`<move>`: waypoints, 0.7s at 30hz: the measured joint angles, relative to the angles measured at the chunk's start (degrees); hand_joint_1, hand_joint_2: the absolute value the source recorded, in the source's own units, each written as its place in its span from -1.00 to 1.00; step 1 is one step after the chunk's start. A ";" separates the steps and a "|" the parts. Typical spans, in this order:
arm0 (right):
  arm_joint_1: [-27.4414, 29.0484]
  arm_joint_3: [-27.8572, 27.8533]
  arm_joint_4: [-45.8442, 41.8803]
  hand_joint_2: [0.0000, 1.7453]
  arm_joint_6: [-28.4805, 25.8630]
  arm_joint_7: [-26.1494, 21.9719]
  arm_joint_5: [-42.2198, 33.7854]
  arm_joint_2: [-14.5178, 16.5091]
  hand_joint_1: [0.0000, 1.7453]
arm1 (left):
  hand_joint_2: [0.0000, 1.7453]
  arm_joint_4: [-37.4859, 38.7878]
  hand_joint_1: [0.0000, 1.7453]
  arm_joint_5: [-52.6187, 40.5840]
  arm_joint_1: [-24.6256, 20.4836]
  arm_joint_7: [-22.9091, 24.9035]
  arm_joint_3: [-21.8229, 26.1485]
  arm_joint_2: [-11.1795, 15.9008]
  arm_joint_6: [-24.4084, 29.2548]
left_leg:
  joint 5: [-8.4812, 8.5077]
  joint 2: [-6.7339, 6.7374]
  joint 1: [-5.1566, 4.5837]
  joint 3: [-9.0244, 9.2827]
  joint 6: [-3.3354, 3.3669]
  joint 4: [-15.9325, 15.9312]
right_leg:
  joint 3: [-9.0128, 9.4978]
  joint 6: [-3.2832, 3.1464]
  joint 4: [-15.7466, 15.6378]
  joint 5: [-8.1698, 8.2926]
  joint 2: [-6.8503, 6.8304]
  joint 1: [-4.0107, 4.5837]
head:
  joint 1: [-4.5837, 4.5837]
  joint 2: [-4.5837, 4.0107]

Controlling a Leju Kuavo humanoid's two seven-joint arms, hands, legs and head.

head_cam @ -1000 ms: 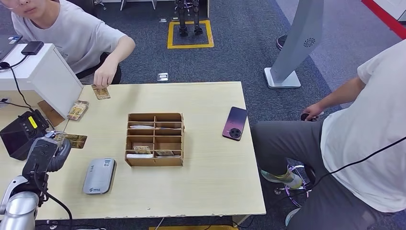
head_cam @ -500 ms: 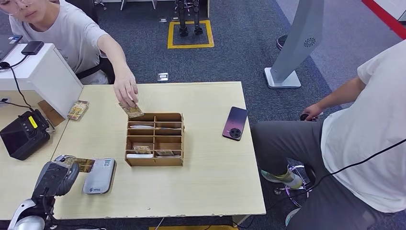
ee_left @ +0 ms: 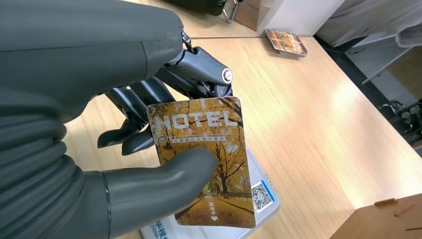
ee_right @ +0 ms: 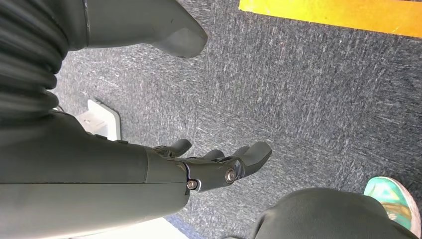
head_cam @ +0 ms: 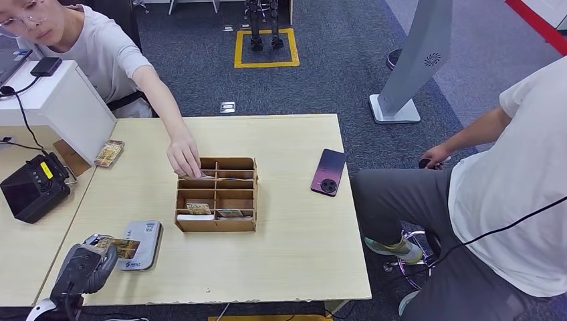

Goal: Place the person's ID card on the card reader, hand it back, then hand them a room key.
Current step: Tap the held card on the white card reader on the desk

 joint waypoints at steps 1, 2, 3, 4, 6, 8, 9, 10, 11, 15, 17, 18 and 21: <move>0.00 -0.04 0.00 1.00 -0.01 -0.07 0.01 0.01 -1.00 | 1.00 0.00 1.00 -0.23 0.06 -0.01 0.13 -0.26 0.10 | 0.00 0.00 0.00 0.00 0.00 0.00 | 0.00 0.00 0.00 0.00 0.00 0.00 | 0.01 0.00; 0.00 -0.07 0.00 1.00 -0.02 -0.18 0.02 0.01 -1.00 | 1.00 0.00 1.00 -0.40 0.08 -0.02 0.27 -0.47 0.17 | 0.00 -0.01 0.00 -0.01 0.00 0.00 | 0.00 0.00 0.00 0.00 -0.01 0.00 | 0.00 0.00; 0.00 -0.09 0.00 1.00 -0.04 -0.27 0.02 0.01 -1.00 | 1.00 0.00 1.00 -0.50 0.09 -0.03 0.39 -0.64 0.21 | 0.00 -0.01 0.00 -0.01 0.00 0.00 | 0.00 0.00 0.00 0.00 -0.01 0.00 | 0.00 0.00; 0.00 -0.11 0.00 1.00 -0.05 -0.34 0.03 0.01 -1.00 | 1.00 0.00 1.00 -0.57 0.09 -0.03 0.49 -0.79 0.21 | 0.00 -0.01 0.00 -0.01 0.00 0.00 | 0.00 0.00 0.00 0.00 -0.01 0.00 | -0.01 0.00; 0.00 -0.12 0.00 1.00 -0.09 -0.43 0.04 0.01 -1.00 | 1.00 0.00 1.00 -0.64 0.09 -0.03 0.57 -1.02 0.22 | 0.00 -0.01 0.00 -0.01 0.00 0.00 | 0.00 0.00 0.00 0.00 -0.01 0.00 | -0.01 0.00; 0.00 -0.13 0.00 1.00 -0.10 -0.49 0.04 0.01 -1.00 | 1.00 0.00 1.00 -0.68 0.10 -0.04 0.60 -1.20 0.22 | 0.00 -0.01 0.00 -0.01 0.00 0.00 | 0.00 0.00 0.00 0.00 -0.01 0.00 | -0.01 0.00; 0.00 -0.13 0.00 1.00 -0.10 -0.51 0.04 0.01 -1.00 | 1.00 0.00 1.00 -0.68 0.10 -0.04 0.61 -1.27 0.22 | 0.00 -0.01 0.00 -0.01 0.00 0.00 | 0.00 0.00 0.00 0.00 -0.01 0.00 | -0.01 0.00; 0.00 -0.13 0.00 1.00 -0.10 -0.52 0.04 0.01 -1.00 | 1.00 0.00 1.00 -0.67 0.10 -0.04 0.63 -1.32 0.22 | 0.00 -0.01 0.00 -0.01 0.00 0.00 | 0.00 0.00 0.00 0.00 -0.01 0.00 | -0.01 0.00; 0.01 -0.13 0.00 1.00 -0.10 -0.52 0.04 0.01 -1.00 | 1.00 0.00 1.00 -0.67 0.10 -0.04 0.64 -1.37 0.22 | 0.00 -0.01 0.00 0.00 0.00 0.00 | 0.00 0.00 0.00 0.00 -0.01 0.00 | -0.01 0.00; 0.00 -0.13 0.00 1.00 -0.10 -0.54 0.07 0.01 -1.00 | 1.00 0.00 1.00 -0.68 0.10 -0.05 0.71 -1.63 0.24 | 0.00 -0.02 0.00 0.00 0.00 0.00 | 0.00 0.00 0.00 0.00 -0.01 0.00 | -0.01 0.00; -0.01 -0.13 0.00 1.00 -0.10 -0.56 0.09 0.01 -1.00 | 1.00 0.01 1.00 -0.67 0.10 -0.05 0.74 -1.74 0.24 | 0.00 -0.02 0.00 0.00 0.00 0.00 | 0.00 0.00 0.00 0.00 -0.01 0.00 | -0.01 0.00; -0.01 -0.13 0.00 1.00 -0.10 -0.56 0.10 0.01 -1.00 | 1.00 0.01 1.00 -0.65 0.09 -0.05 0.75 -1.82 0.26 | 0.00 -0.02 0.00 0.00 0.00 0.00 | 0.00 0.00 0.00 0.00 -0.01 0.00 | -0.01 0.00; -0.02 -0.13 0.00 1.00 -0.10 -0.45 0.19 0.01 -1.00 | 1.00 0.17 1.00 -0.53 0.03 -0.07 0.81 -2.33 0.75 | 0.00 -0.02 0.00 -0.01 0.00 0.00 | 0.00 0.00 0.00 0.00 -0.01 0.00 | -0.01 0.00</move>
